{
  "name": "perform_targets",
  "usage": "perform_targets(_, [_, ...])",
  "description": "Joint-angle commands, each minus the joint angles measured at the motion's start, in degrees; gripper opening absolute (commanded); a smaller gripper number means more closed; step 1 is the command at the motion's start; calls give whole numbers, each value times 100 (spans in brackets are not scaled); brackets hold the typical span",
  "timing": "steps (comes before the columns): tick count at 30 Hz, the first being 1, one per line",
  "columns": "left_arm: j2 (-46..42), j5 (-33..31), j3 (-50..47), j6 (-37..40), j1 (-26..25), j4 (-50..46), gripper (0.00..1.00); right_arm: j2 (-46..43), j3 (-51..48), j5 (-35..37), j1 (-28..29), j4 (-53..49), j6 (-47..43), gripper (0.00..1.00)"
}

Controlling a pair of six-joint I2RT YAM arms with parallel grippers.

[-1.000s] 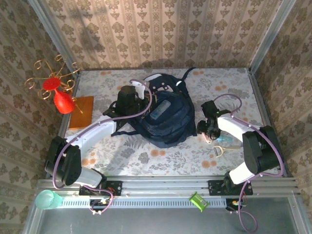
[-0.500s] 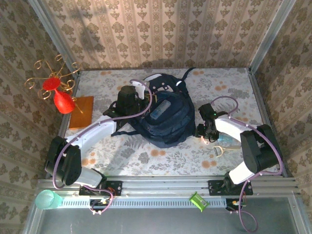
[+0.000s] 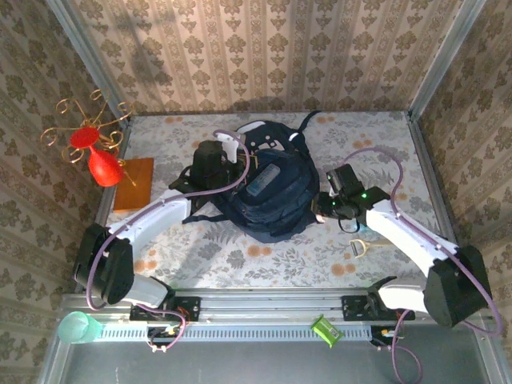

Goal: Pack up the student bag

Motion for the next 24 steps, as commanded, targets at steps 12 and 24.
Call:
perform_targets(12, [-212, -88, 236, -256, -50, 252, 0, 1924, 767, 380, 1078, 4465, 2682, 40])
perform_targets(24, [-219, -159, 331, -322, -76, 203, 0, 2908, 1157, 1113, 1211, 5140, 3022, 59])
